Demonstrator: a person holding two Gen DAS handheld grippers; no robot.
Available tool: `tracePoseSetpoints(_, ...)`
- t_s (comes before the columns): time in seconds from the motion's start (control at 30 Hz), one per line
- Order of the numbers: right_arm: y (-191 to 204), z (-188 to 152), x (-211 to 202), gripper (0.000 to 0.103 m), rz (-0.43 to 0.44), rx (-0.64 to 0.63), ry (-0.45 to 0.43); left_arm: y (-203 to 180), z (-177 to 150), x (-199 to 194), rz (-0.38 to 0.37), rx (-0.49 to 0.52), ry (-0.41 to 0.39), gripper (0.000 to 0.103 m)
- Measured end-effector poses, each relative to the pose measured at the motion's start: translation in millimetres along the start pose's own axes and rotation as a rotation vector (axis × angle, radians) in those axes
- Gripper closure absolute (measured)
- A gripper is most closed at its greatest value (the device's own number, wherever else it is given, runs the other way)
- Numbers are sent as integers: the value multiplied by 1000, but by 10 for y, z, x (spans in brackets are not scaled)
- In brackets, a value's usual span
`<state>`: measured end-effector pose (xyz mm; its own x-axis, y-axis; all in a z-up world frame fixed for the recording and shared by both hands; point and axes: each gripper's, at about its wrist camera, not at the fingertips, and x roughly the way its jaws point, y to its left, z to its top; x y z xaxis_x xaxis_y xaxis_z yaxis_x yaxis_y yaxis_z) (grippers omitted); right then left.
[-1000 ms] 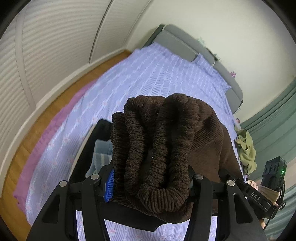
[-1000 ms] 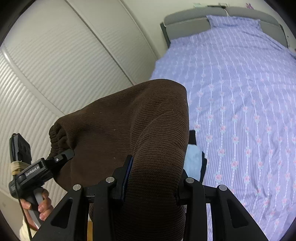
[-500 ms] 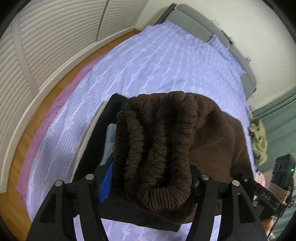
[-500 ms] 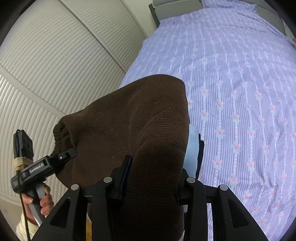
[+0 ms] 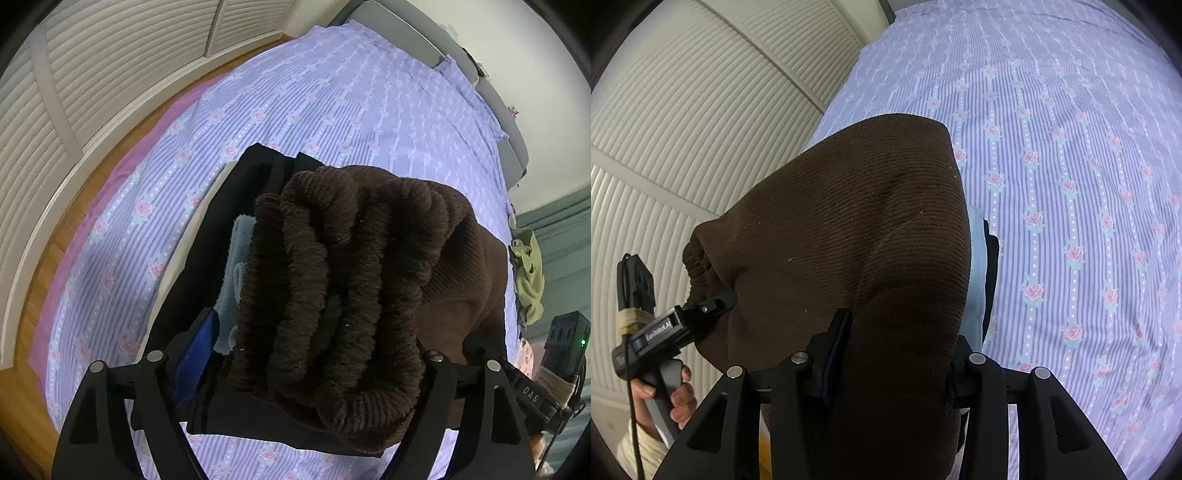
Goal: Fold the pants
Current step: 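Carry the folded pants with both tools over the stack of folded clothes, then lower the pants onto the clothes stack and open both tools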
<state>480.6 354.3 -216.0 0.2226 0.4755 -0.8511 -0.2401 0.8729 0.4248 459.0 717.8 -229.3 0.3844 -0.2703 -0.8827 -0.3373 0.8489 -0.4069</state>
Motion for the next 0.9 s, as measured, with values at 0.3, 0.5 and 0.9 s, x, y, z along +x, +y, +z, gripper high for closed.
tracePoseSetpoints(0.3,12,0,-220,36,-44,-56,-52,-417,-93,-468,195,236,-138,10)
tracePoseSetpoints(0.5,222,-75,-569,35,-73,-156,-140,-576,-193,-795,245,291,-224,10)
tracePoseSetpoints(0.9,342,-277,-1008,28,-52,-217,-219,-654,-424,-1315,204,260,-359,9)
